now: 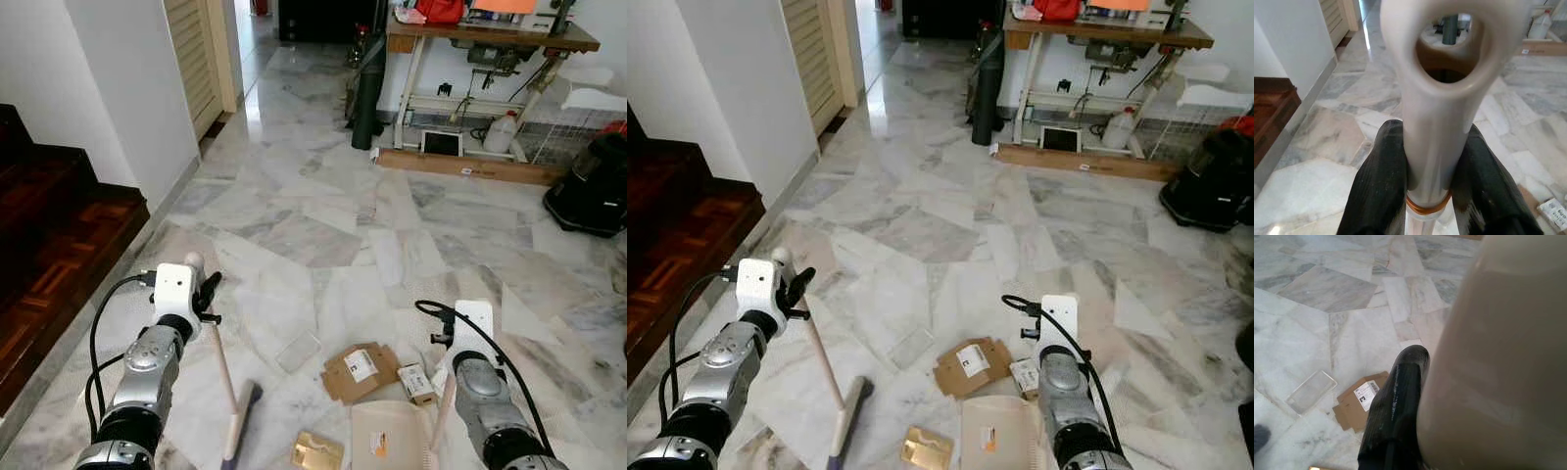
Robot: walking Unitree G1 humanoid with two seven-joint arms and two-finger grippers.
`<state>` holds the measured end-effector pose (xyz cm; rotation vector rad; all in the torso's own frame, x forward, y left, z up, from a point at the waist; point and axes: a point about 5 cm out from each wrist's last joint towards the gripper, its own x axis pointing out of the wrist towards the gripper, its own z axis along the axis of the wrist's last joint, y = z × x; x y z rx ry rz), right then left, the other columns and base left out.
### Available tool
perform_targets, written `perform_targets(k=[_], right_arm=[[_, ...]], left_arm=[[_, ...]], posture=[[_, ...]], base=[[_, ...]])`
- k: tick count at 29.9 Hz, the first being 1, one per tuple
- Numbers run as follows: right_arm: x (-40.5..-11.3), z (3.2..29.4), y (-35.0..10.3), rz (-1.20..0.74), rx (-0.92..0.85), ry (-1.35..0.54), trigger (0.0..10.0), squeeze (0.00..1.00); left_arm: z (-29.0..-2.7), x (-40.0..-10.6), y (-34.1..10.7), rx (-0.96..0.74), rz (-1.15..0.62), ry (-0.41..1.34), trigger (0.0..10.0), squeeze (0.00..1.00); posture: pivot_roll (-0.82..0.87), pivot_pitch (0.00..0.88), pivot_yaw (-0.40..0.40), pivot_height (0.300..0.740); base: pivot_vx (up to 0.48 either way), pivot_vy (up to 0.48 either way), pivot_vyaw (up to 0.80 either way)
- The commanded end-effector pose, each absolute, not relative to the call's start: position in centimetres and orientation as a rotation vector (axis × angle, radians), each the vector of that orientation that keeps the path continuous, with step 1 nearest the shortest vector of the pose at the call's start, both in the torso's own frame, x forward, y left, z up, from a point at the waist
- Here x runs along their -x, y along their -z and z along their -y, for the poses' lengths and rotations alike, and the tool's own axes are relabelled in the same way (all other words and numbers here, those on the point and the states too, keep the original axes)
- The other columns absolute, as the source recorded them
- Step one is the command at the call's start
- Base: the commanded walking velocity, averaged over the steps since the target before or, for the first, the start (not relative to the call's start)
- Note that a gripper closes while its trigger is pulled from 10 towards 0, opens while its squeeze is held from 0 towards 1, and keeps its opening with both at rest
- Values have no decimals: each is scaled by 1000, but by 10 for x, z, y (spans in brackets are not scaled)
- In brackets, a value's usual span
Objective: Sweep floor
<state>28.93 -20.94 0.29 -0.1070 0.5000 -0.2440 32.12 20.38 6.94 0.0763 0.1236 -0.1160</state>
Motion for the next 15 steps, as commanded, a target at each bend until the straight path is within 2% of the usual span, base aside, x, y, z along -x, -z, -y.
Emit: perform_targets(k=[1, 8, 15], right_arm=[[-260, 201, 31, -694, 68, 219, 10000, 0], [-265, 202, 27, -680, 61, 228, 10000, 0], [-266, 204, 26, -677, 54, 242, 10000, 0]], left_arm=[[-201, -318, -61, -81, -162, 133, 10000, 0], [-197, -317, -52, 6, -218, 153, 10000, 0], [-192, -317, -48, 110, -281, 273, 10000, 0]], posture=[[-25, 0, -12, 740], [-29, 0, -8, 740], [-19, 0, -6, 740]], base=[[0, 0, 0], [0, 0, 0], [0, 0, 0]])
